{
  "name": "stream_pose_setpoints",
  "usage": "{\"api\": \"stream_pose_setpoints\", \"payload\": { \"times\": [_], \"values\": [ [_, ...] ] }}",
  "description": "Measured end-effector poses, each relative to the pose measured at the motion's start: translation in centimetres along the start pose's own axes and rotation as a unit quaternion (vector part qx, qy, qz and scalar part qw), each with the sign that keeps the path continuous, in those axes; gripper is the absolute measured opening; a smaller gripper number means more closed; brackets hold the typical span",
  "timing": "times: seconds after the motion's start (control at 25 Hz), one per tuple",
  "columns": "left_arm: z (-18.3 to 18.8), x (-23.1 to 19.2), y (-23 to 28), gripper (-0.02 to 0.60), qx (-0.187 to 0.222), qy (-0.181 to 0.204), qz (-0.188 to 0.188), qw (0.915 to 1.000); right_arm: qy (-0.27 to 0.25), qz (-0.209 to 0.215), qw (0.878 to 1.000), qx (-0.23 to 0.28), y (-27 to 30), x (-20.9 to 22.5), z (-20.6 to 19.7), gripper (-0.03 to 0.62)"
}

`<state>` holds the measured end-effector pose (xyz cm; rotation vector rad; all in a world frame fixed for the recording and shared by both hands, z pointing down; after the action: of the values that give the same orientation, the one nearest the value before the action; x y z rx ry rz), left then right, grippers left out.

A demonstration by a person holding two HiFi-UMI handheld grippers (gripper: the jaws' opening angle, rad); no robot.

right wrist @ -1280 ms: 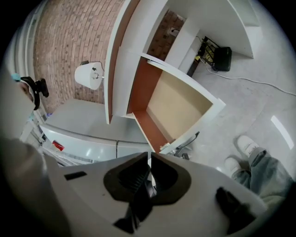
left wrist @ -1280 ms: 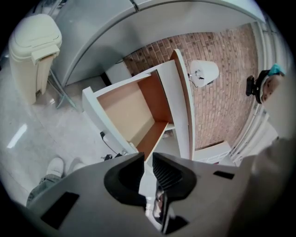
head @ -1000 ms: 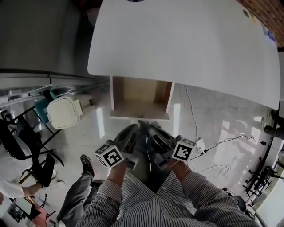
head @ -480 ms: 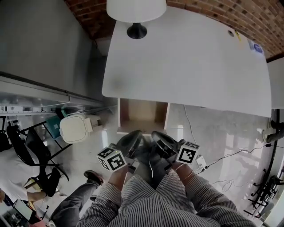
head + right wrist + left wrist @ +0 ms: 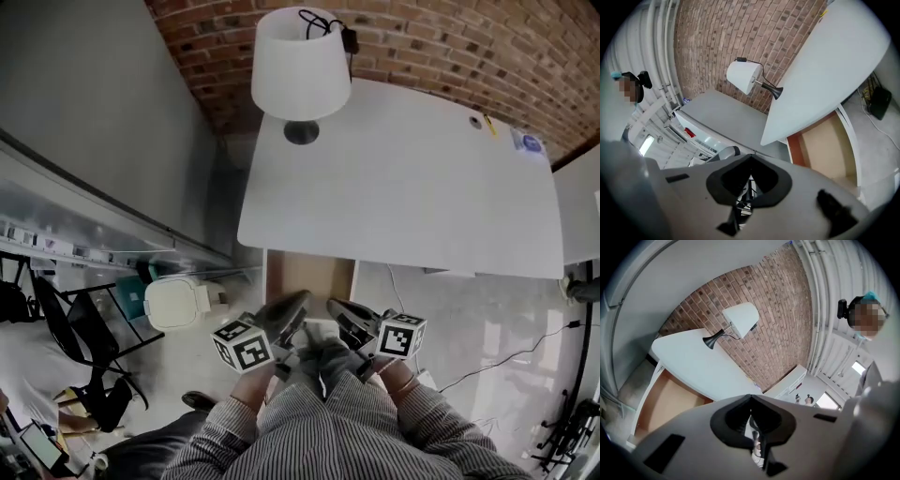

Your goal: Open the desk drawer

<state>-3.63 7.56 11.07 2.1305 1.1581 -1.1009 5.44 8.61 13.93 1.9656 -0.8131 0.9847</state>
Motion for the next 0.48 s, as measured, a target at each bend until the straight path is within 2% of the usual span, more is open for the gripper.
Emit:
{"api": "stream_pose_setpoints", "payload": {
  "times": [0.16, 0.48],
  "values": [
    [1.6, 2.1, 0.6, 0.012, -0.013, 0.028, -0.013, 0.9994, -0.03, 0.02, 0.999, 0.014, -0.3, -1.9, 2.0, 0.017],
    [5.3, 5.4, 1.2, 0.012, -0.026, 0.112, -0.017, 0.9933, -0.081, 0.044, 0.995, 0.036, -1.1, -5.0, 5.6, 0.016]
  ]
}}
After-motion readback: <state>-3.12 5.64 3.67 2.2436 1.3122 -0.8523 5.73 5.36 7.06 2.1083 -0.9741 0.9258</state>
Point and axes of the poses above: the fingertips, and each gripper's own axes: y forward along the fingers, x to its right, z out of its top, the point moved 3 cm from there along -y, backward along the fingers, and after that the axes turned 10 degrees about -z, right-handed, at the moved point
